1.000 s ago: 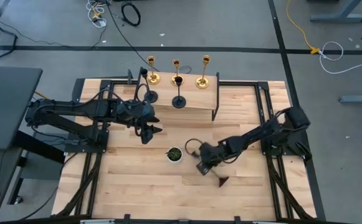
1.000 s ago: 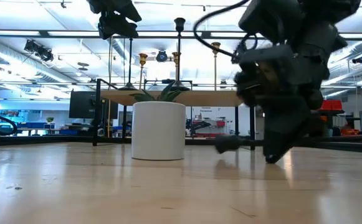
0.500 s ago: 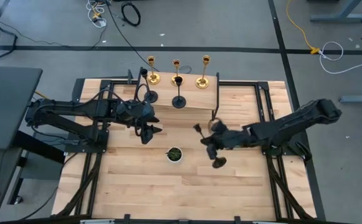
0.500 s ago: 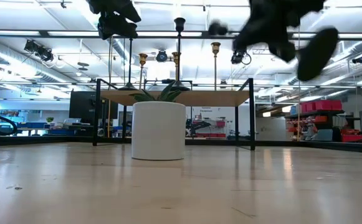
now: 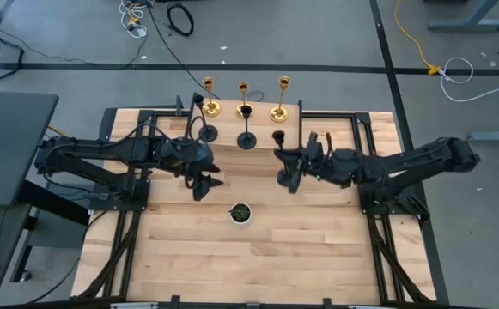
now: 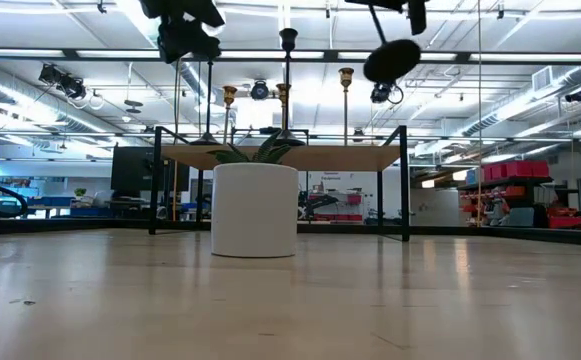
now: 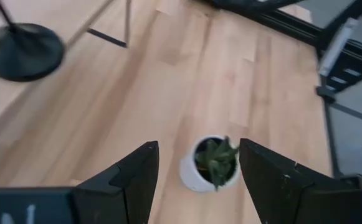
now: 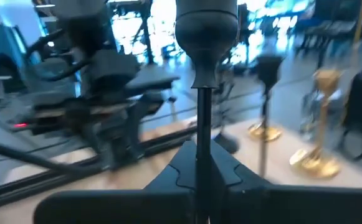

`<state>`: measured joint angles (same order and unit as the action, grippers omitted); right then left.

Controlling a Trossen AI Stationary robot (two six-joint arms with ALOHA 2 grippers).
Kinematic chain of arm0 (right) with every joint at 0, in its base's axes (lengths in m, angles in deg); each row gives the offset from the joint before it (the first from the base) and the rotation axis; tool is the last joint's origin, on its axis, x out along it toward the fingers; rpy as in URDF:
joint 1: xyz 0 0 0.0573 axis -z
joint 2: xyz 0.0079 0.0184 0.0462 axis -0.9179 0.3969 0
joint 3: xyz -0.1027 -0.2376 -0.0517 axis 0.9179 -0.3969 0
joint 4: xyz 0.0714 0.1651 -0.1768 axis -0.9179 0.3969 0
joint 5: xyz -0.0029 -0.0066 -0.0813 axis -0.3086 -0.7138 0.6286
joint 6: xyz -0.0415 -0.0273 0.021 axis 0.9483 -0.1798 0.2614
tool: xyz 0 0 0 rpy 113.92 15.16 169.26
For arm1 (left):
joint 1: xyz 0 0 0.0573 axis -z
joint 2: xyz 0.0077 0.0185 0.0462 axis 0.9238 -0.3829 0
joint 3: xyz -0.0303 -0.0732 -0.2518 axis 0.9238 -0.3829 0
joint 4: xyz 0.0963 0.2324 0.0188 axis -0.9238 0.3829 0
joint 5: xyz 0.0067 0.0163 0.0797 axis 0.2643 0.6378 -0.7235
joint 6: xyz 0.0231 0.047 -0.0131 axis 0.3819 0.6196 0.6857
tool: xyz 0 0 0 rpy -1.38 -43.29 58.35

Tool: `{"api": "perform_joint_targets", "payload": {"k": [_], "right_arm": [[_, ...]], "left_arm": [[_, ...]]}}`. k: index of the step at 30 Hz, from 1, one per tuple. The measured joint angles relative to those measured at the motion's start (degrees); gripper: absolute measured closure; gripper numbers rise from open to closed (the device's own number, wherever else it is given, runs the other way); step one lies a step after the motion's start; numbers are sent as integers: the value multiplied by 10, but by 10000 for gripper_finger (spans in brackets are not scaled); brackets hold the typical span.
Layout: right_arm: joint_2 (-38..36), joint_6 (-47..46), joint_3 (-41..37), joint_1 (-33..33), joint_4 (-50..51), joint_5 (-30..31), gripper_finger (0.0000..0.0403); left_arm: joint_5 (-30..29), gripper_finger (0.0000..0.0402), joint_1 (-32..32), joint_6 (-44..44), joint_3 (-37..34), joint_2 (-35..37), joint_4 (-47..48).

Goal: Pick & Place candle stick holders
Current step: Put the black candle holder on the shelf aligned with the other black candle holder

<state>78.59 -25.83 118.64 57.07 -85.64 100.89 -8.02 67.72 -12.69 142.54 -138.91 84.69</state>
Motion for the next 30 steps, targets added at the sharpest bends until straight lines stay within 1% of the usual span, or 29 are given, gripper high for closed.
{"api": "perform_joint_targets", "payload": {"k": [4,9,11,15,18,21,26,30], "right_arm": [[0,63,-2,43,-37,-20,397],[0,102,-7,114,-65,-76,397],[0,104,-7,154,-65,-115,397],[1,113,-7,228,-72,-216,397],[1,117,-7,273,-76,-273,397],[1,126,-14,304,-87,-327,397],[1,127,-62,332,-172,-397,397],[1,114,-117,340,-285,-422,397]], "left_arm": [[27,179,0,1,0,0,-2],[17,179,0,22,0,0,-26],[15,179,0,30,0,0,-48],[15,179,0,34,0,0,-92],[15,179,0,58,0,0,-120],[12,179,0,94,0,0,-137],[-15,179,0,112,0,0,-152],[-30,179,0,112,0,0,-152]]}}
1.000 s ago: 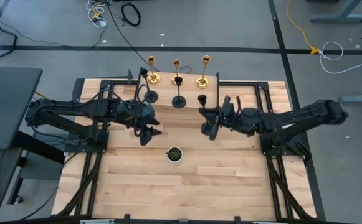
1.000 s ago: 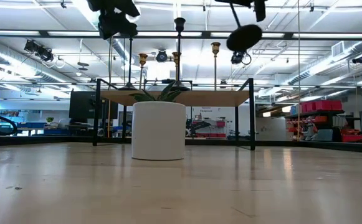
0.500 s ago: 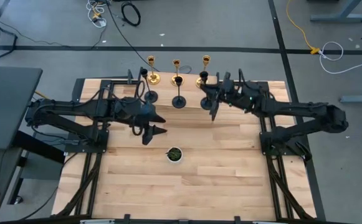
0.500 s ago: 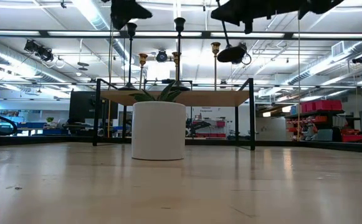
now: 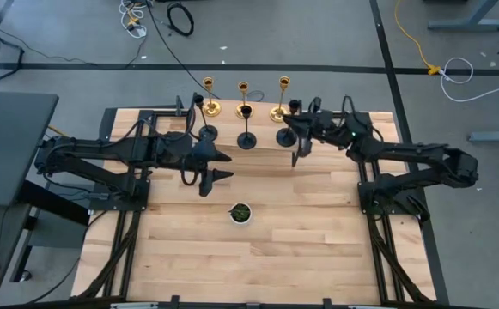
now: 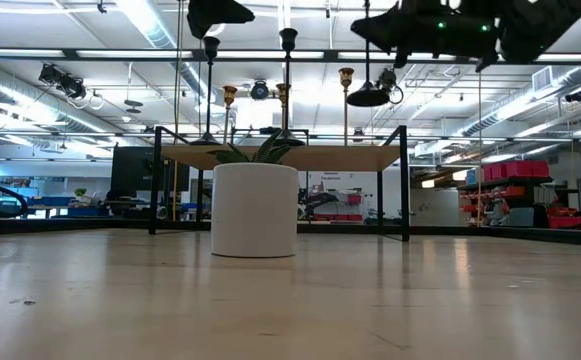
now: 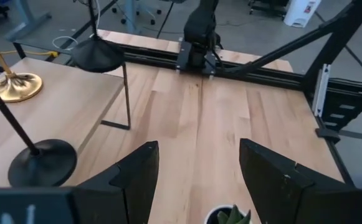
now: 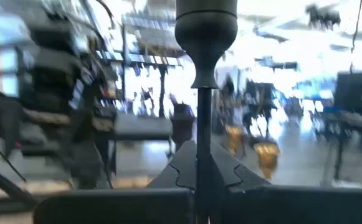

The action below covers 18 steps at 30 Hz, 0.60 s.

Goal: Pick & Place candle stick holders
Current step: Put the black candle holder on the shelf aligned with the other black candle holder

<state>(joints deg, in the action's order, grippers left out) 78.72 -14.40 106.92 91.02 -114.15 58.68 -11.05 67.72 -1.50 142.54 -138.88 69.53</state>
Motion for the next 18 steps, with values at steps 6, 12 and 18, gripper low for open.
{"api": "perform_joint_targets", "payload": {"k": [6,12,18], "right_arm": [[0,-14,-39,0,-108,-14,397],[12,-13,-47,-1,-150,2,397],[98,-21,-49,-1,-249,7,397]], "left_arm": [[-10,179,0,12,0,0,0],[-10,179,0,18,0,0,0],[-9,179,0,24,0,0,0]]}}
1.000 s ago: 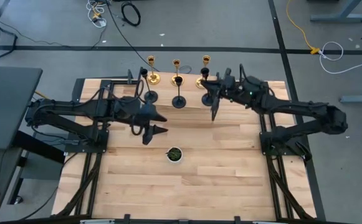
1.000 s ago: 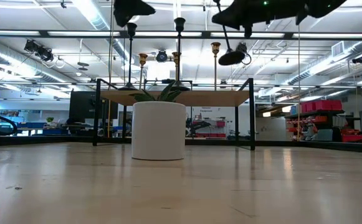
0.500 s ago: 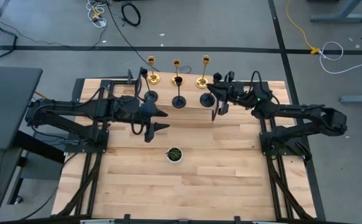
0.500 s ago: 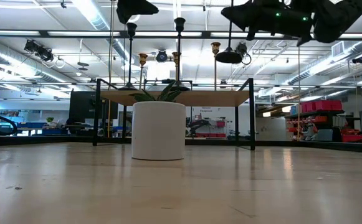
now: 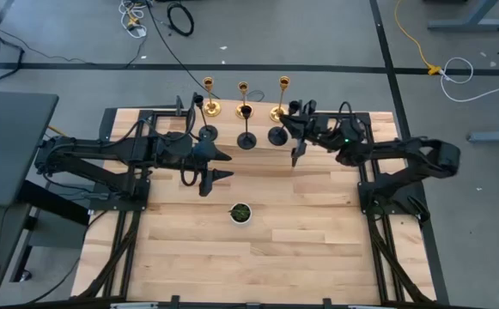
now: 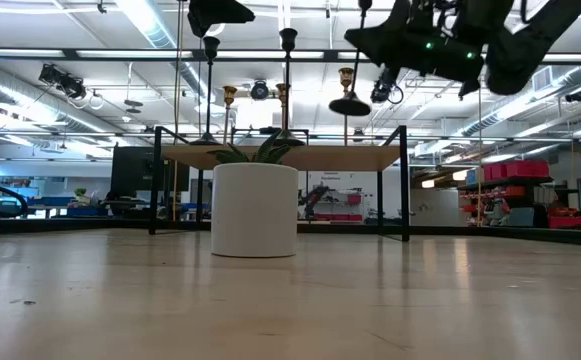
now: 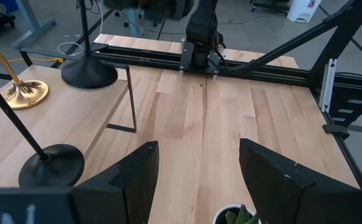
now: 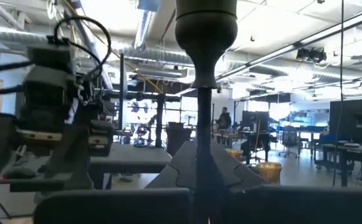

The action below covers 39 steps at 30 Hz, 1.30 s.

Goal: Pick & Place candle stick holders
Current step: Put the black candle holder on the shelf aligned with the other black candle holder

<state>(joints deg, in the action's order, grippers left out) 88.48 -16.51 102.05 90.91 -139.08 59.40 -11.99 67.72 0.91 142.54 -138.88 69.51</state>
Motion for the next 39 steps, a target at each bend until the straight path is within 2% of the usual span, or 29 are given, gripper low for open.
{"api": "perform_joint_targets", "payload": {"k": [3,6,16,25,39], "right_arm": [[39,-1,0,3,-40,20,397],[54,-5,0,13,-40,36,397],[58,-12,0,24,0,44,397],[95,-14,0,27,-11,54,397],[94,-26,-19,27,-27,56,397]], "left_arm": [[0,179,0,0,0,0,0],[0,179,0,0,0,0,0],[0,179,0,2,0,0,2],[0,179,0,12,0,0,2],[0,179,0,10,0,0,2]]}}
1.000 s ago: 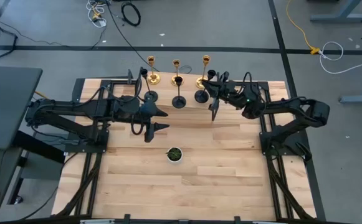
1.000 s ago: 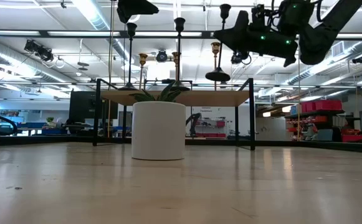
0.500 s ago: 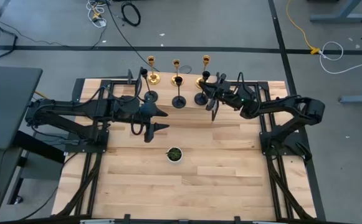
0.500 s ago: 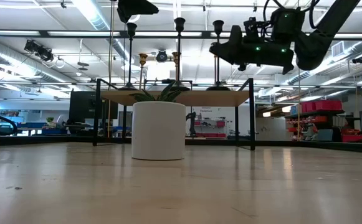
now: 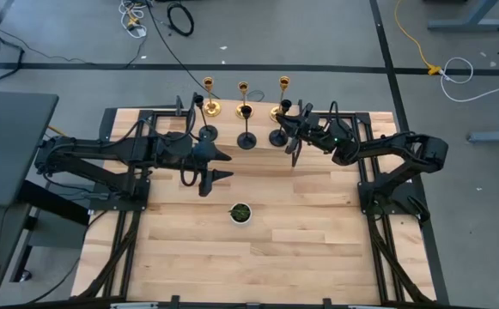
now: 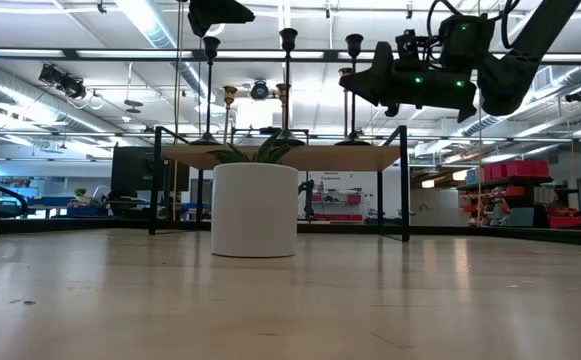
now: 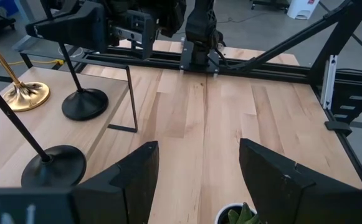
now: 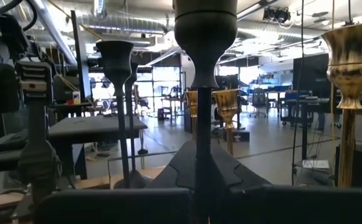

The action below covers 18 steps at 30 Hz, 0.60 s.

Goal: Pick & Place candle stick holders
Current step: Put the black candle holder on the shelf aligned with the other black candle holder

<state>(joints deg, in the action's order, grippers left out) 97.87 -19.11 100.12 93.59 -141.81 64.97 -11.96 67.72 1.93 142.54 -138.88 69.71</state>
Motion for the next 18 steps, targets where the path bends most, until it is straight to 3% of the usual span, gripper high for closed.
{"api": "perform_joint_targets", "payload": {"k": [18], "right_arm": [[0,1,-2,-2,-3,9,334]], "left_arm": [[0,179,0,1,0,0,0]]}}
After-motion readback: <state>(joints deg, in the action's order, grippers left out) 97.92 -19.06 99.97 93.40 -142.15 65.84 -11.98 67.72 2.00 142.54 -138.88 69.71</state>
